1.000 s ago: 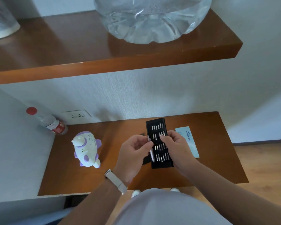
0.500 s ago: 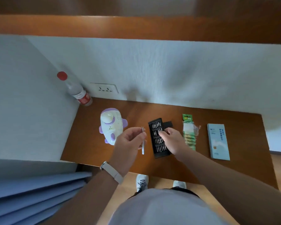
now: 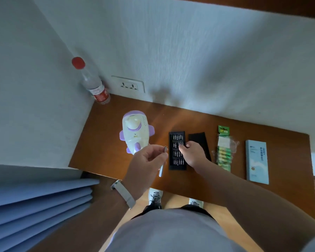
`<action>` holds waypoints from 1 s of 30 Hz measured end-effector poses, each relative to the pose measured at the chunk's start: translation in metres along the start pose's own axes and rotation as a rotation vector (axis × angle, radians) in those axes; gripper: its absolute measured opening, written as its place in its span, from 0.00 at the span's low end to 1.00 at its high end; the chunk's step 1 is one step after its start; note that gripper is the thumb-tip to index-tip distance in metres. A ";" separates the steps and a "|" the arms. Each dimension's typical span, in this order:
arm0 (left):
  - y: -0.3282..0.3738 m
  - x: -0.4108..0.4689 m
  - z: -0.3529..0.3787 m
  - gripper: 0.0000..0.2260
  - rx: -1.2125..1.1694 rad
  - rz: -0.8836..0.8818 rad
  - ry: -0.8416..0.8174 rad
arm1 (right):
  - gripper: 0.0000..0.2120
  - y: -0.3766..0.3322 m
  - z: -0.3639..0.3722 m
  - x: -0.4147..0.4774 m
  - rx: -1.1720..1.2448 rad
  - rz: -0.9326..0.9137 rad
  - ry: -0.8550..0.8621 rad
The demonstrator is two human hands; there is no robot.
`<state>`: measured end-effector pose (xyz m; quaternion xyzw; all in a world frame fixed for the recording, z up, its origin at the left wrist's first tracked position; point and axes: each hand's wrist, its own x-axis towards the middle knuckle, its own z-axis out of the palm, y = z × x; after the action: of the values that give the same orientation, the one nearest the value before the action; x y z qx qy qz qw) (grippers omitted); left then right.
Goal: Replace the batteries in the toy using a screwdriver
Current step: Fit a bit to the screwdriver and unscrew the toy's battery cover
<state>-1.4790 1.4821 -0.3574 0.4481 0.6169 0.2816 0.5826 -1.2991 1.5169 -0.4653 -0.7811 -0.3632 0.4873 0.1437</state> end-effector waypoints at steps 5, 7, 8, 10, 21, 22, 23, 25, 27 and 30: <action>0.000 0.006 -0.001 0.04 -0.017 -0.009 -0.037 | 0.09 -0.008 0.000 -0.004 -0.010 0.007 0.098; 0.003 0.007 0.000 0.04 -0.030 -0.007 -0.051 | 0.10 -0.014 -0.002 -0.007 -0.012 -0.004 0.086; 0.005 0.008 0.001 0.04 -0.029 -0.005 -0.061 | 0.10 -0.017 -0.004 -0.008 -0.004 -0.007 0.077; 0.009 0.011 0.003 0.05 -0.025 0.009 -0.087 | 0.11 -0.022 -0.009 -0.015 0.083 0.024 0.077; 0.036 0.014 0.033 0.04 -0.029 0.078 -0.111 | 0.16 -0.034 -0.085 -0.105 0.646 -0.073 -0.078; 0.038 0.013 0.037 0.04 -0.030 0.082 -0.118 | 0.15 -0.033 -0.093 -0.113 0.703 -0.096 -0.095; 0.039 0.013 0.041 0.04 -0.030 0.086 -0.124 | 0.14 -0.033 -0.101 -0.121 0.748 -0.113 -0.104; 0.042 0.011 0.050 0.04 -0.018 0.092 -0.138 | 0.12 -0.031 -0.114 -0.133 0.802 -0.134 -0.104; 0.045 0.008 0.059 0.03 -0.006 0.100 -0.152 | 0.12 -0.027 -0.125 -0.143 0.799 -0.165 -0.102; 0.050 0.003 0.073 0.04 0.024 0.133 -0.169 | 0.11 -0.019 -0.139 -0.152 0.756 -0.190 -0.104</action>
<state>-1.3963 1.4942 -0.3270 0.5170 0.5378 0.2736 0.6072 -1.2265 1.4403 -0.2877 -0.6101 -0.2355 0.6101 0.4473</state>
